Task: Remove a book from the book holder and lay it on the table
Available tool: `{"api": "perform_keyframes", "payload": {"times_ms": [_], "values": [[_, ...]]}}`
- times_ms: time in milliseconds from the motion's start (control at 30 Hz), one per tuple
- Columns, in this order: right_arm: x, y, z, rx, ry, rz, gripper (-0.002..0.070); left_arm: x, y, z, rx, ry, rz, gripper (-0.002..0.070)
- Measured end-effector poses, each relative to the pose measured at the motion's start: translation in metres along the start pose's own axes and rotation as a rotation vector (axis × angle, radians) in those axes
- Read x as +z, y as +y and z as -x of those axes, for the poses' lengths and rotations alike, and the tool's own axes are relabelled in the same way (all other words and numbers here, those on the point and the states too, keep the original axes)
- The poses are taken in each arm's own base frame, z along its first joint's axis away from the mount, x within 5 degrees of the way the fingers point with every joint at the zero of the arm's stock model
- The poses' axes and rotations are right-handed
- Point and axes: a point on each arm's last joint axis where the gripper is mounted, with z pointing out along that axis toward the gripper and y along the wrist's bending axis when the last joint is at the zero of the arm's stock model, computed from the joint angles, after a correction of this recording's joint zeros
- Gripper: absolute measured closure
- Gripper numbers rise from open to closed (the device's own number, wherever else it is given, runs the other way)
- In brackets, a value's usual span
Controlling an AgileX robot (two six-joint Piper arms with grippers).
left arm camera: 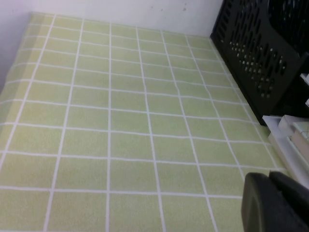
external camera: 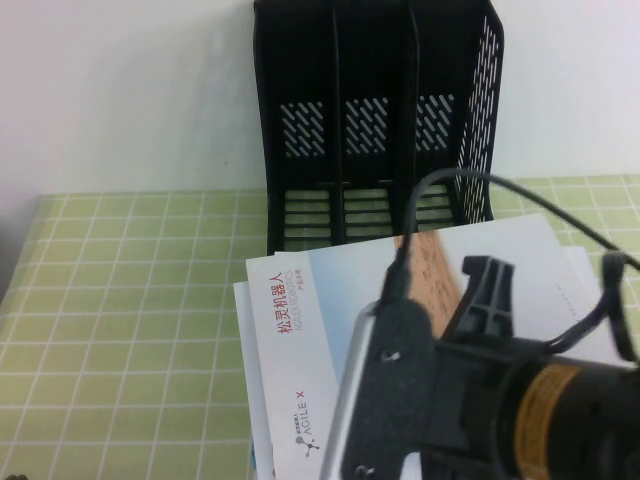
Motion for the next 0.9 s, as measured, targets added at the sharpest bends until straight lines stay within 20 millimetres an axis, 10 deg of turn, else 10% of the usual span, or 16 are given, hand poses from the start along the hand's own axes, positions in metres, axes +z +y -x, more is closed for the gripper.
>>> {"api": "perform_keyframes", "payload": {"times_ms": [300,900], "values": [[0.058,0.034,-0.011,-0.081,0.148,0.094,0.0678,0.000,0.000,0.000,-0.015,-0.002,0.001,0.0678],[0.045,0.023,-0.014,0.093,0.109,0.061,0.0678,0.000,0.000,0.000,-0.019,-0.002,0.001,0.0678]]}}
